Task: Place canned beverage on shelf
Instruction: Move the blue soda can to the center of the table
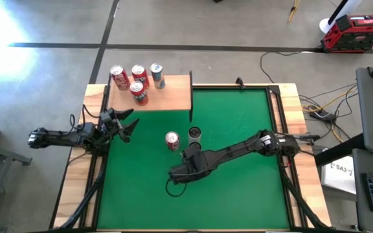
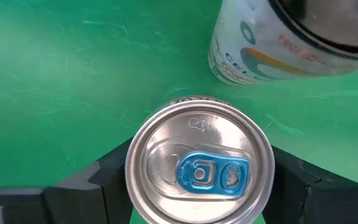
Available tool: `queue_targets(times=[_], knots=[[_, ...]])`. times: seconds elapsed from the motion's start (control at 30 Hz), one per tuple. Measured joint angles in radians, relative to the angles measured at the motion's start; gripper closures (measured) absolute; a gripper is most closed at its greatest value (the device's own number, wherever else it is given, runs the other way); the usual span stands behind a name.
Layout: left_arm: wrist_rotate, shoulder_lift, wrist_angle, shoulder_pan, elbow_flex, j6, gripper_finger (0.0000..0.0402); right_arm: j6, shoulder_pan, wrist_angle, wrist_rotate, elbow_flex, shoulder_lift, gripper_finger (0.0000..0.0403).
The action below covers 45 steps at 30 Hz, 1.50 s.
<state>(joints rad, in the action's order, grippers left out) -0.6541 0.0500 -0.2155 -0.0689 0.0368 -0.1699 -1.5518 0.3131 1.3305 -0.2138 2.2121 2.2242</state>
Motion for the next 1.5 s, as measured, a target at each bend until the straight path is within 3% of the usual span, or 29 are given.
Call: queue_targets(times=[0.2, 0.6, 1.33, 1.5], knots=[[0.000, 0.000, 0.000, 0.000, 0.000, 0.000, 0.0099, 0.001, 0.001, -0.001, 0.000, -0.002, -0.001, 0.0156], [0.000, 0.000, 0.000, 0.000, 0.000, 0.000, 0.0099, 0.176, -0.002, 0.009, -0.002, 0.041, -0.002, 0.0156], [0.000, 0.000, 0.001, 0.000, 0.000, 0.000, 0.0099, 0.210, 0.003, -0.020, -0.011, 0.032, 0.019, 0.0155], [0.000, 0.000, 0.001, 0.000, 0.000, 0.000, 0.0099, 0.188, 0.003, -0.035, -0.004, 0.032, 0.022, 0.0119]])
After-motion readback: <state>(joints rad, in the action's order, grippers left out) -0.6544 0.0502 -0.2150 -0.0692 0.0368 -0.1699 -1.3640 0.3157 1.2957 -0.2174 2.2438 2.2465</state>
